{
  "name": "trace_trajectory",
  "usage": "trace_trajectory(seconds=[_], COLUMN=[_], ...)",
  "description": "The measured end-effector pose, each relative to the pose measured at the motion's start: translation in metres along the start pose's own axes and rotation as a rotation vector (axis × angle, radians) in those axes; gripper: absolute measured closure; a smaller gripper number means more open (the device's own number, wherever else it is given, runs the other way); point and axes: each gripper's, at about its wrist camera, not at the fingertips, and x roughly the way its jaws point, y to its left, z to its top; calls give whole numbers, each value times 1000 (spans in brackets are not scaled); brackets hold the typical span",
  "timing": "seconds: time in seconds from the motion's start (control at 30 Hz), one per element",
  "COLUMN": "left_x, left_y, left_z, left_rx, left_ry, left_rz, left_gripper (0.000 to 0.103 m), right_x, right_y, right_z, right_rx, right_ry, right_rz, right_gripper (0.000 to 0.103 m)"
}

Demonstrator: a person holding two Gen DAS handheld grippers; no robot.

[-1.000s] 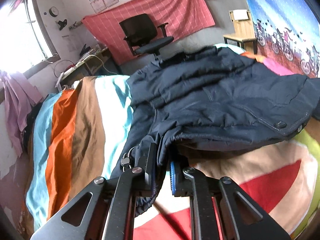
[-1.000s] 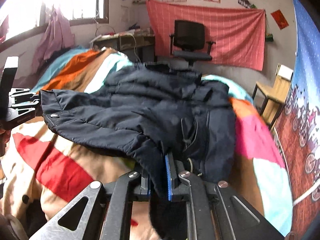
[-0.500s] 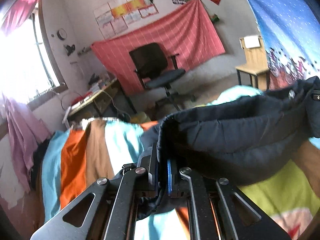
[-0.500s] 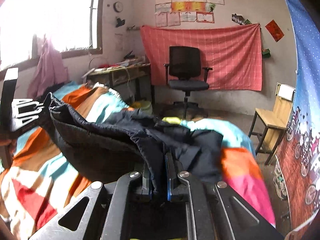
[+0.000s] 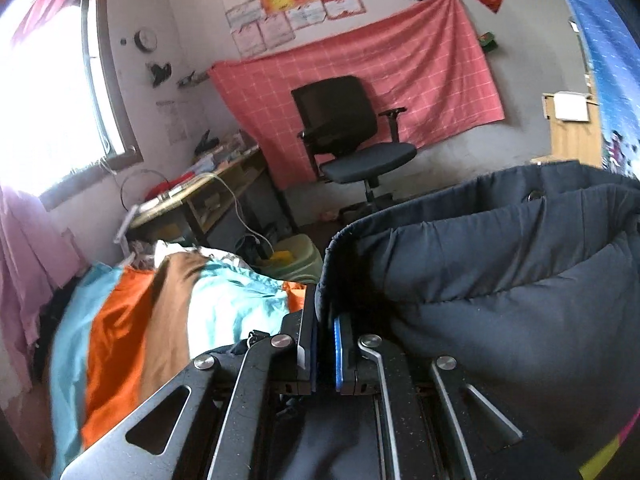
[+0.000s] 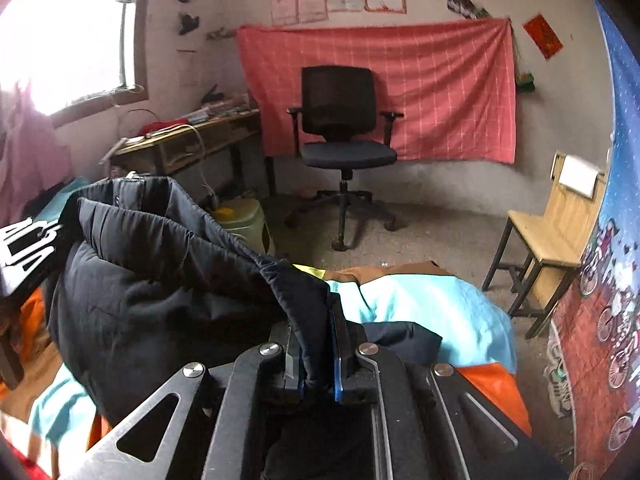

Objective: Fold large clothes
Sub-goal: 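Grasp the hem with the left tool while the right tool grasps it, then fold the hem over with both tools, release and press it flat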

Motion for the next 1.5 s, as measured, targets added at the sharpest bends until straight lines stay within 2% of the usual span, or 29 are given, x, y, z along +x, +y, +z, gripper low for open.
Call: trace_trajectory(seconds=[0.3, 0.47, 0.5, 0.57, 0.63, 0.67, 0.7, 0.73, 0.77, 0.8, 0.87, 0.93, 1.03, 1.1, 1.2, 1.27, 1.3, 1.37, 1.43, 1.5], left_x=[89, 114, 117, 120, 119, 117, 115, 110, 103, 94, 79, 67, 43, 29, 9, -1, -3, 5, 24, 44], left_y=[-5, -10, -10, -8, -5, -3, 0, 4, 9, 15, 24, 34, 42, 40, 35, 27, 23, 9, -10, -23], left_z=[-12, -23, -23, -22, -19, -16, -13, -11, -8, -5, 0, 2, -5, -12, -26, -35, -39, -42, -43, -43], left_rx=[-89, -116, -121, -151, -182, -194, -207, -222, -242, -268, -312, -353, -388, -355, -291, -255, -244, -204, -153, -115], left_ry=[118, 187, 197, 207, 200, 191, 174, 152, 123, 85, 28, -3, -61, -94, -138, -159, -163, -111, -30, 32], left_rz=[-19, -59, -60, -71, -97, -111, -130, -151, -161, -158, -163, -173, -183, -185, -179, -200, -212, -283, -291, -261], left_gripper=[98, 98, 95, 94, 86, 77, 63, 53, 33, 22, 18, 17, 14, 12, 12, 11, 7, 3, 3, 3], right_x=[87, 112, 115, 117, 110, 106, 101, 98, 88, 82, 65, 51, 25, 18, 14, 22, 30, 43, 62, 87], right_y=[-18, -25, -29, -37, -44, -47, -50, -52, -55, -56, -56, -54, -38, -25, -1, 13, 21, 30, 32, 30], right_z=[8, 4, 3, 3, 4, 5, 7, 10, 14, 18, 26, 29, 15, -1, -35, -47, -51, -51, -44, -38], right_rx=[70, 103, 121, 167, 198, 203, 210, 218, 229, 234, 236, 232, 215, 176, 83, 13, -43, -80, -76, -66], right_ry=[147, 212, 222, 232, 189, 171, 146, 125, 87, 61, -6, -72, -150, -158, -152, -120, -94, -77, -47, 7], right_rz=[0, 25, 34, 52, 56, 50, 51, 51, 58, 65, 62, 47, 68, 62, 21, 35, 45, 33, 37, 8], right_gripper=[94, 93, 90, 82, 61, 55, 39, 19, 15, 14, 13, 0, 0, 0, 0, 0, 0, 0, 0, 0])
